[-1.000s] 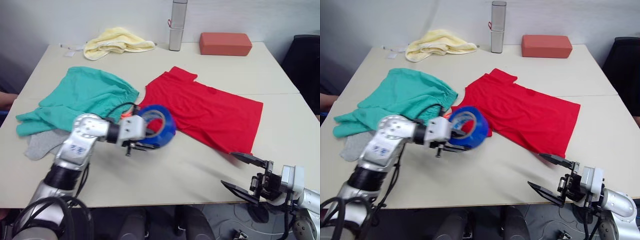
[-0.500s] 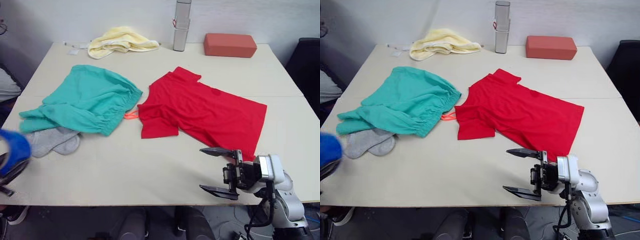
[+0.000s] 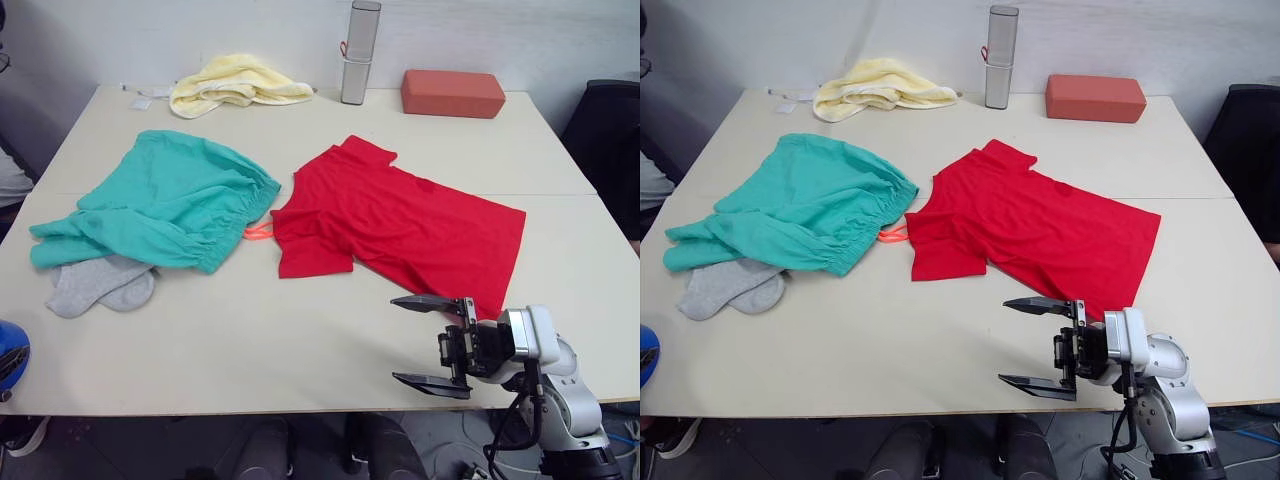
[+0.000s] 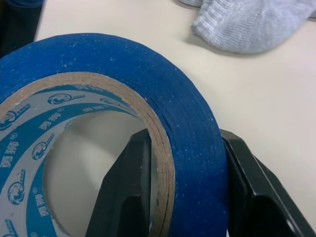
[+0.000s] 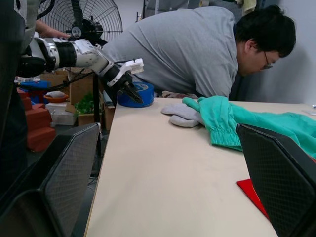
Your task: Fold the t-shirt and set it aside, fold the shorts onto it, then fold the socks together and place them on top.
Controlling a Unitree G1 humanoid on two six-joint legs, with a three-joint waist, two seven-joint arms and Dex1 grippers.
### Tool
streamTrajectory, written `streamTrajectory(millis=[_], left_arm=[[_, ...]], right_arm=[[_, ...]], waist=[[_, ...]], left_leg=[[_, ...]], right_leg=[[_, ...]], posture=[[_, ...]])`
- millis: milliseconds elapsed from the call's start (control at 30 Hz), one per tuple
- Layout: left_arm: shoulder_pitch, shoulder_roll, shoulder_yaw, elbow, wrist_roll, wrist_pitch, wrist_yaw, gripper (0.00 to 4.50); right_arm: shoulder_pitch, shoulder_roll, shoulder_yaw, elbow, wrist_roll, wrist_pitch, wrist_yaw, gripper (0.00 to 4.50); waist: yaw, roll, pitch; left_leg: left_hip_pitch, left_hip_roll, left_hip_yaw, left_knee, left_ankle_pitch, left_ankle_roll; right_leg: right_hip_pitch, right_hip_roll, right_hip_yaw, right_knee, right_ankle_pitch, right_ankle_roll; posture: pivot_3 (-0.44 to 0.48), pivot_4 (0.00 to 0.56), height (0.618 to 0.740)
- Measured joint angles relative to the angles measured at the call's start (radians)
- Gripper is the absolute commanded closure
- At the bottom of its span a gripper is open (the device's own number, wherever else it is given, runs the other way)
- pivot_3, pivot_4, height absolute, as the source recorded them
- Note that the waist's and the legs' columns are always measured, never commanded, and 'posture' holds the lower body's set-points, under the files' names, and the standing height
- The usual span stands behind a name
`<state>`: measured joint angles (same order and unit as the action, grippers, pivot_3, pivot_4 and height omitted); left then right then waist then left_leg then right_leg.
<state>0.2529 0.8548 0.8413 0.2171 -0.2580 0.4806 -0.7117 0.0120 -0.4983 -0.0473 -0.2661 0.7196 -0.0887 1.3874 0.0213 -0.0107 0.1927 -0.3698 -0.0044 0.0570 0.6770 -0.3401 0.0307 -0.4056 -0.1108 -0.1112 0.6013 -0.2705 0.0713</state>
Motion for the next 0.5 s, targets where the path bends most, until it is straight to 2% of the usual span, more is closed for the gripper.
streamTrajectory(millis=[233, 300, 400, 500], left_arm=[[-0.141, 0.102, -0.081, 0.267, 0.031, -0.110, 0.016, 3.14], [-0.164, 0.106, -0.087, 0.306, 0.029, -0.135, 0.011, 2.42], [-0.176, 0.106, -0.096, 0.327, 0.022, -0.164, 0.008, 1.68], [-0.172, 0.106, -0.092, 0.335, 0.007, -0.178, 0.009, 0.75]], right_arm=[[-0.004, -0.001, -0.001, -0.001, -0.024, 0.001, -0.041, 0.00], [-0.003, -0.001, -0.002, -0.001, -0.028, 0.001, -0.051, 0.00], [-0.004, -0.001, -0.002, -0.003, -0.030, 0.001, -0.064, 0.00], [-0.005, -0.004, -0.002, -0.009, -0.031, 0.005, -0.078, 0.00]], waist=[[-0.003, 0.000, 0.000], [-0.004, 0.000, 0.000], [-0.004, 0.000, 0.000], [-0.004, 0.000, 0.000]], left_leg=[[0.001, 0.000, 0.006, -0.010, 0.004, -0.003], [0.002, 0.000, 0.007, -0.010, 0.005, -0.005], [0.002, 0.000, 0.007, -0.010, 0.005, -0.005], [0.002, 0.000, 0.008, -0.010, 0.005, -0.005]], right_leg=[[-0.007, 0.000, 0.003, 0.003, 0.000, -0.001], [-0.007, 0.000, 0.003, 0.004, 0.000, -0.001], [-0.007, 0.000, 0.004, 0.004, 0.000, -0.001], [-0.007, 0.000, 0.004, 0.004, 0.000, -0.001]], posture=[[0.000, 0.150, 0.740], [0.000, 0.150, 0.740], [0.000, 0.150, 0.740], [0.000, 0.150, 0.740]])
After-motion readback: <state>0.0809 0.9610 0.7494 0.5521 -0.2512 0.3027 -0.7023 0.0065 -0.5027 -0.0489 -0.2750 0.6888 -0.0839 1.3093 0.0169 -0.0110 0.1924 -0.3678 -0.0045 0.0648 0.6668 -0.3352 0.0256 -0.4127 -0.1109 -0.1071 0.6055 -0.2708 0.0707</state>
